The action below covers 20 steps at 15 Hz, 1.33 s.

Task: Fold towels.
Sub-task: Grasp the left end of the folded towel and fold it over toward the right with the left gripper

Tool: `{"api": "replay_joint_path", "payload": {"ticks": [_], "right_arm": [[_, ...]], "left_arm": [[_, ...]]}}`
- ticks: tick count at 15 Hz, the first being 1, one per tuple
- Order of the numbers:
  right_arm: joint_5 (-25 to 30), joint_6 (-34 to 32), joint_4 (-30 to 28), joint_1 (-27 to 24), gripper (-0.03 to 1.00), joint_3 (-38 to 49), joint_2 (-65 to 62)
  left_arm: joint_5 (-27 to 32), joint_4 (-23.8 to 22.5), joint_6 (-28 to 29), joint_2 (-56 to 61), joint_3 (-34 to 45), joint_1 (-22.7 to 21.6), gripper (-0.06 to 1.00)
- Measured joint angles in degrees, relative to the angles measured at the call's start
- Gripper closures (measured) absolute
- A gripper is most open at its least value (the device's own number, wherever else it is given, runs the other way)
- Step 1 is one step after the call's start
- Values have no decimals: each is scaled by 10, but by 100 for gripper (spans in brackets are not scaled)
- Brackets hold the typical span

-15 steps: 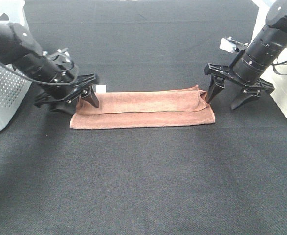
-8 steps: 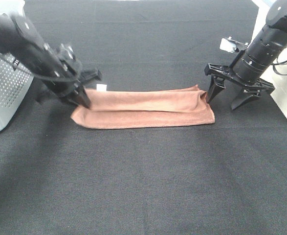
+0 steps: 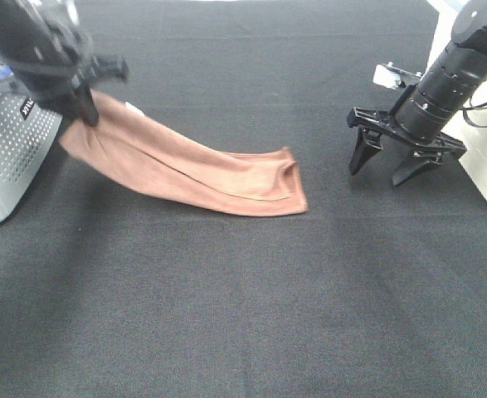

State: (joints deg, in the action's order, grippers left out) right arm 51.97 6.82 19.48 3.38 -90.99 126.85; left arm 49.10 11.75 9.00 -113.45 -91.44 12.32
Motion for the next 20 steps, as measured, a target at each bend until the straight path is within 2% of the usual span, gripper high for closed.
{"api": "replay_joint_path", "payload": {"ticks": [3, 5, 7, 10, 11, 14, 15, 18, 19, 20], "right_arm": [[1, 0, 0, 0, 30, 0, 0], [1, 0, 0, 0, 30, 0, 0], [1, 0, 0, 0, 30, 0, 0], [3, 0, 0, 0, 30, 0, 0], [3, 0, 0, 0, 30, 0, 0], [6, 0, 0, 0, 30, 0, 0], [10, 0, 0, 0, 30, 0, 0], [11, 0, 2, 0, 30, 0, 0], [13, 0, 7, 0, 30, 0, 0], [15, 0, 22, 0, 30, 0, 0]], "left_arm": [[-9, 71, 1, 3, -13, 29, 92], [-66, 123, 1, -18, -20, 84, 92], [-81, 150, 1, -70, -68, 121, 92], [-70, 168, 21, -181, -190, 158, 92], [-70, 168, 21, -181, -190, 158, 92], [-24, 171, 75, -276, -310, 171, 90], [-21, 171, 93, -290, -328, 174, 85], [-36, 211, 113, -303, -337, 182, 52], [-50, 242, 109, -303, -337, 183, 46], [-66, 293, 84, -303, -339, 186, 42]]}}
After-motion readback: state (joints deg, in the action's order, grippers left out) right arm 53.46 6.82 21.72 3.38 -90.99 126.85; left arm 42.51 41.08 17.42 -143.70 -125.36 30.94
